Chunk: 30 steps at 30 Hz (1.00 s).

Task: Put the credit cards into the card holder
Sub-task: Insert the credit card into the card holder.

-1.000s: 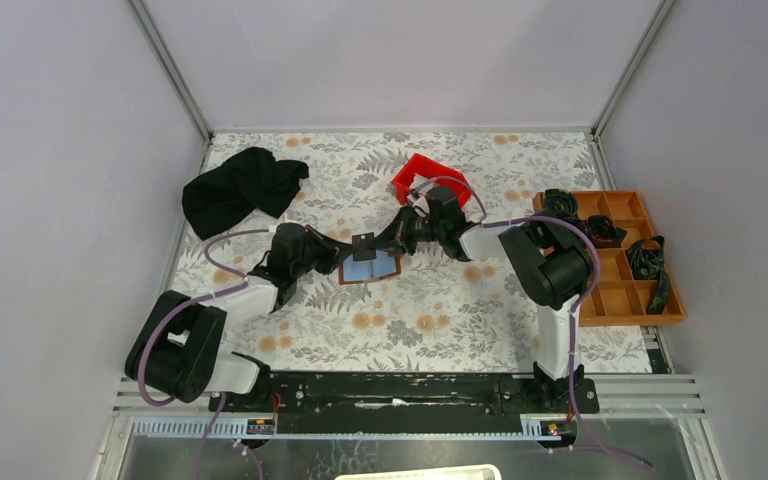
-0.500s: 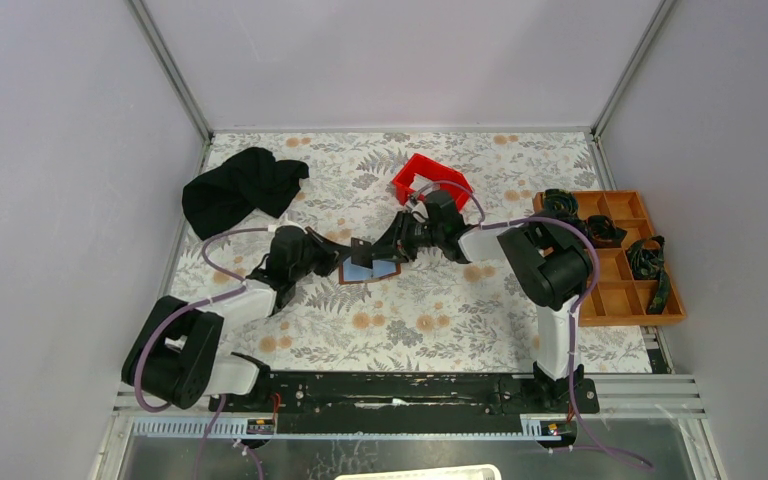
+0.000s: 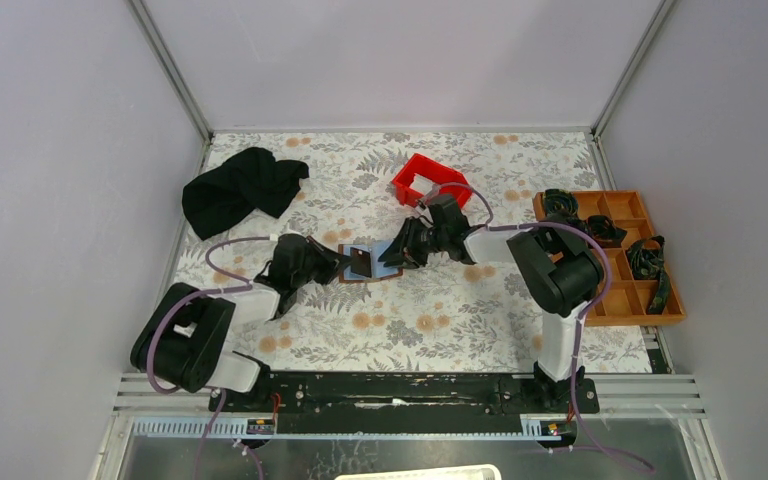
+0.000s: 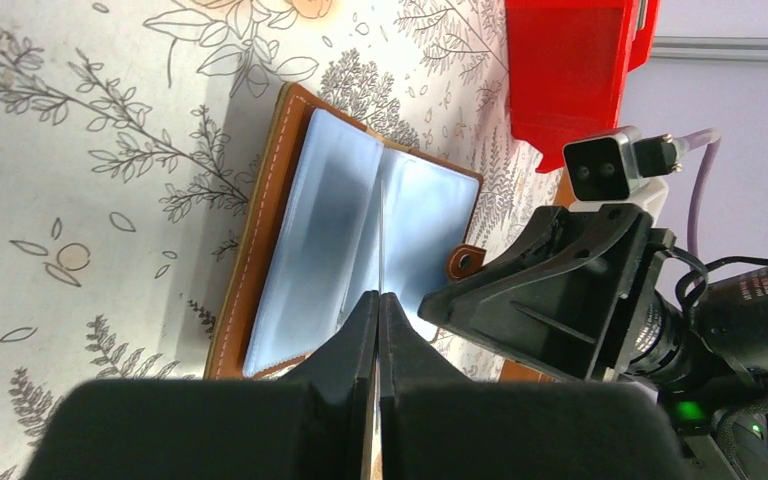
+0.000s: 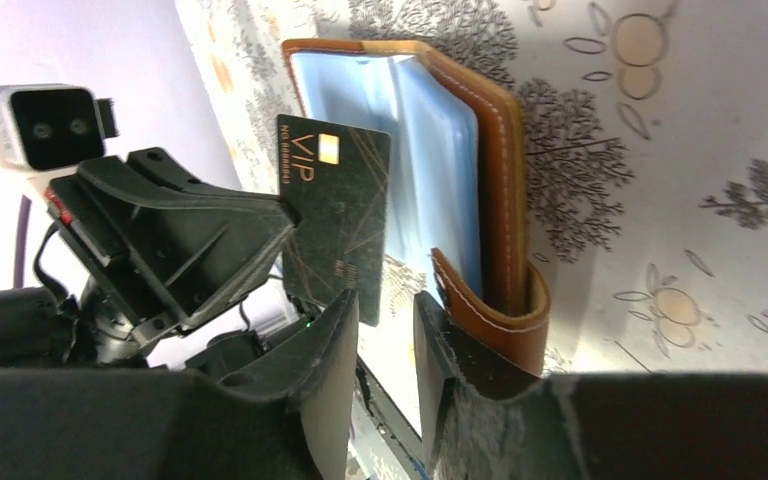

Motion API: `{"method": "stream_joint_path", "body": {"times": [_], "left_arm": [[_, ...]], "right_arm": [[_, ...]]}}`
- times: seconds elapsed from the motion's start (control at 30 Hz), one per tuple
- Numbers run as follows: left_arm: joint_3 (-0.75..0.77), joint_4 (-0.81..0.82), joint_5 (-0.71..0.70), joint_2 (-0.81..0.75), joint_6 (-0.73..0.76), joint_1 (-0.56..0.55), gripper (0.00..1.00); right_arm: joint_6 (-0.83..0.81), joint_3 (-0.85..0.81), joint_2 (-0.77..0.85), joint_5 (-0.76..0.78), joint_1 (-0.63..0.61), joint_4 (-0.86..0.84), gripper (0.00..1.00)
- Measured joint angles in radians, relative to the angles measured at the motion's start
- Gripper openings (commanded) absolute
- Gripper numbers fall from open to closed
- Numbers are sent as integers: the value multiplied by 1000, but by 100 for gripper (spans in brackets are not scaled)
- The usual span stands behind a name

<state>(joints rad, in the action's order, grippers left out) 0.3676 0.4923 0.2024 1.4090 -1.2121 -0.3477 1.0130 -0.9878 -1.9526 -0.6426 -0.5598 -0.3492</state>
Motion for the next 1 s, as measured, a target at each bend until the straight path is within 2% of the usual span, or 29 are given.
{"method": "stream_joint_path", "body": {"times": [0.4, 1.0], "left_arm": [[14, 84, 1, 76, -1, -21, 0], [31, 121, -19, 123, 69, -45, 0]], "right_arm": [[-122, -21, 24, 120, 4, 175, 18], [-193, -74, 18, 164, 4, 302, 15]]}}
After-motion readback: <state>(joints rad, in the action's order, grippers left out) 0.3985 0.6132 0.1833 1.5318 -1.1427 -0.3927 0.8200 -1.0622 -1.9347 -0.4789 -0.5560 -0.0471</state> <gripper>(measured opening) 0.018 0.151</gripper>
